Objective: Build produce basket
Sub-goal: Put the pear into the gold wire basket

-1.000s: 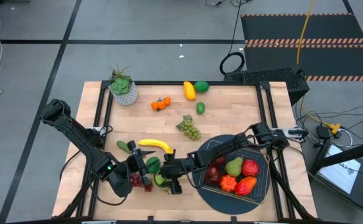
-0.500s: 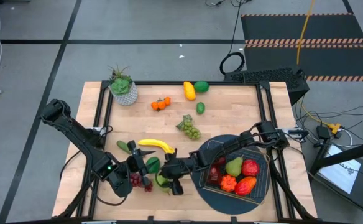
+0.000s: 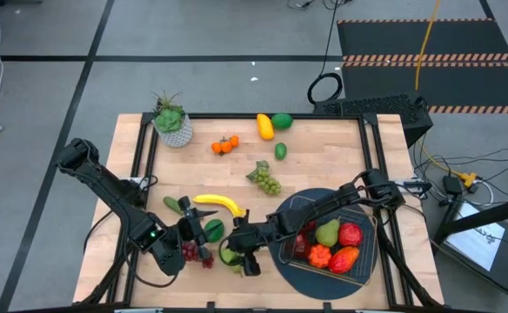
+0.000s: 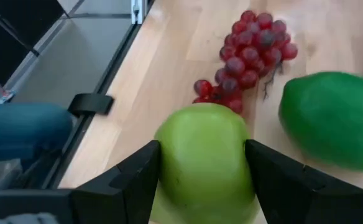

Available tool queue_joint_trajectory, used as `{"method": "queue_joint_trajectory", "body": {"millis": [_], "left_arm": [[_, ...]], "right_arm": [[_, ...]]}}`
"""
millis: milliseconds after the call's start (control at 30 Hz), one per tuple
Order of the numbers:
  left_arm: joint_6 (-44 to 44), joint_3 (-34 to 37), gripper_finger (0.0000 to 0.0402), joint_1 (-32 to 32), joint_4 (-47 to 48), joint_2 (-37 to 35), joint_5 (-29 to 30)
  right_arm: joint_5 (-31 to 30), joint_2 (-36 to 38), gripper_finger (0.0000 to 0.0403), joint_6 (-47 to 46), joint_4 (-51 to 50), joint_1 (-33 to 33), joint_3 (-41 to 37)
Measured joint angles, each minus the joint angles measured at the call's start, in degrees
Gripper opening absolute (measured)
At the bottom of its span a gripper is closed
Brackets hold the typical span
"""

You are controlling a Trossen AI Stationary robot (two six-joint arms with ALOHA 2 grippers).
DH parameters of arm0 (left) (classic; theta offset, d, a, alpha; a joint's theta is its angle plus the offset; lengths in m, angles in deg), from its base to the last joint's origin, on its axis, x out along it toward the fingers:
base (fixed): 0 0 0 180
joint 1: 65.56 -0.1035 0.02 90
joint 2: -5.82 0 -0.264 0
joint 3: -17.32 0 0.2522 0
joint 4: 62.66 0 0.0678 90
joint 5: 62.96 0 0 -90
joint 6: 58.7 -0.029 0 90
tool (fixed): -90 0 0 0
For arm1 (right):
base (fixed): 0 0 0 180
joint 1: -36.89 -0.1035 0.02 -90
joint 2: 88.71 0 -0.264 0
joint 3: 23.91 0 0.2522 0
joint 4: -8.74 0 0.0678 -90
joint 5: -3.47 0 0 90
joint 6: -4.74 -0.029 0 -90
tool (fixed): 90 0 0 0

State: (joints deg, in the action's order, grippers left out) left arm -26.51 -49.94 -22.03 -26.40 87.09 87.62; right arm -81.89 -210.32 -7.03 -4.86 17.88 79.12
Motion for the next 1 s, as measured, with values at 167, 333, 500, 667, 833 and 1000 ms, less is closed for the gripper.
{"method": "queue_joint_trajectory", "body": {"millis": [167, 333, 500, 667, 833, 1000], "left_arm": [[0.02, 0.0, 0.0175, 0.0, 0.18, 0.02, 0.0], [0.05, 0.0, 0.0175, 0.0, 0.22, 0.04, 0.02], [0.04, 0.0, 0.0175, 0.0, 0.07, 0.04, 0.04], [0.04, 0.0, 0.0175, 0.0, 0.05, 0.04, 0.02], [0.04, 0.0, 0.0175, 0.0, 0.03, 0.02, 0.02], [0.07, 0.0, 0.0175, 0.0, -0.01, 0.02, 0.02]], "right_arm": [[0.07, 3.1, 0.0222, -0.62, -3.4, -0.37, -0.02], [-0.19, 6.91, 0.0222, -0.69, -8.77, -0.88, -0.04], [-0.32, 11.21, 0.0222, -1.06, -13.23, -1.38, -0.04], [-0.47, 15.78, 0.0222, -1.06, -17.16, -1.53, -0.07], [-1.78, 21.21, 0.0222, -1.07, -22.81, -1.55, -0.04], [-6.57, 26.71, 0.0222, -2.33, -30.76, -1.77, -0.07]]}}
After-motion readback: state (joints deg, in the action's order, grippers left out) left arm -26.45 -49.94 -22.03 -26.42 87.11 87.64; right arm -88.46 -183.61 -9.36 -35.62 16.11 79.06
